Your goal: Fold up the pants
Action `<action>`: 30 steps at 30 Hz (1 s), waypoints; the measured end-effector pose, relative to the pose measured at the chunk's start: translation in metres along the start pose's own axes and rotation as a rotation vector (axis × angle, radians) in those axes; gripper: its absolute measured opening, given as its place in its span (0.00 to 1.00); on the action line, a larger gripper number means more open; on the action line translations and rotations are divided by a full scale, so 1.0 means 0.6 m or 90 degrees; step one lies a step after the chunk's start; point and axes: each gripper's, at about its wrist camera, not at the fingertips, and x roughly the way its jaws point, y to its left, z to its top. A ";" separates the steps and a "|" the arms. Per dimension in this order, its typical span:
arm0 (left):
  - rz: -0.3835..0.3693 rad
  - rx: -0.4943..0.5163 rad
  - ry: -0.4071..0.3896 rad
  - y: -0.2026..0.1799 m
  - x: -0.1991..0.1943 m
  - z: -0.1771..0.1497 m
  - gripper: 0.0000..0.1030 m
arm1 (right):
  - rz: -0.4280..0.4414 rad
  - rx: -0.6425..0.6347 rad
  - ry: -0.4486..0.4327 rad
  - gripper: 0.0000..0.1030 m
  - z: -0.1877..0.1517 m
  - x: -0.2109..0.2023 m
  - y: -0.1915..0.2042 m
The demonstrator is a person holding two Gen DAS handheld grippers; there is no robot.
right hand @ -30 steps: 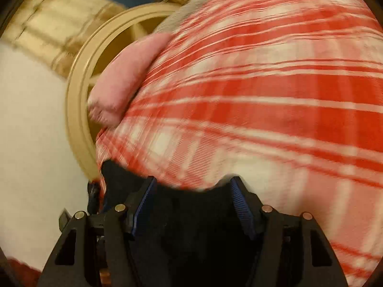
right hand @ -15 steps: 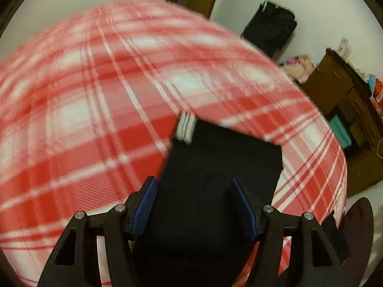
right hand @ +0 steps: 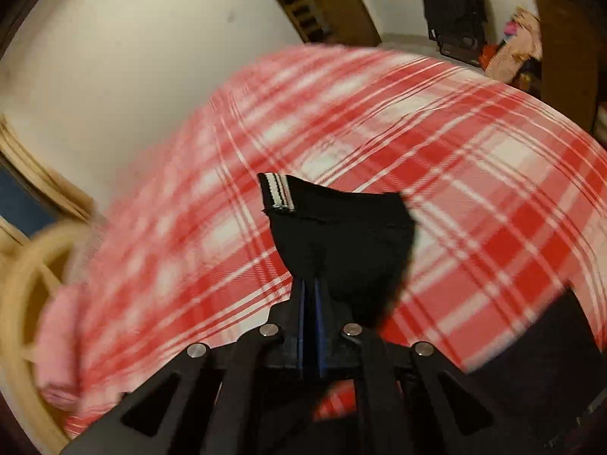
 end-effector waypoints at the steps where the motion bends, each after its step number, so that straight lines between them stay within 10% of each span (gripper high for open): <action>1: -0.001 0.000 0.002 0.000 0.000 0.001 1.00 | 0.009 0.010 -0.013 0.05 -0.006 -0.021 -0.012; 16: -0.026 0.019 0.025 0.002 0.007 0.012 1.00 | -0.001 0.150 -0.029 0.04 -0.170 -0.157 -0.243; 25: -0.018 0.056 0.040 -0.007 -0.002 0.028 1.00 | -0.117 0.098 -0.029 0.07 -0.137 -0.235 -0.271; 27: -0.025 0.071 0.029 -0.018 -0.020 0.035 1.00 | -0.156 0.040 -0.069 0.34 -0.108 -0.255 -0.259; 29: -0.049 0.088 0.003 -0.040 -0.046 0.043 1.00 | -0.154 -0.029 -0.080 0.95 -0.074 -0.243 -0.243; 30: -0.062 0.098 -0.009 -0.054 -0.059 0.046 1.00 | -0.132 -0.056 -0.072 0.95 -0.058 -0.228 -0.240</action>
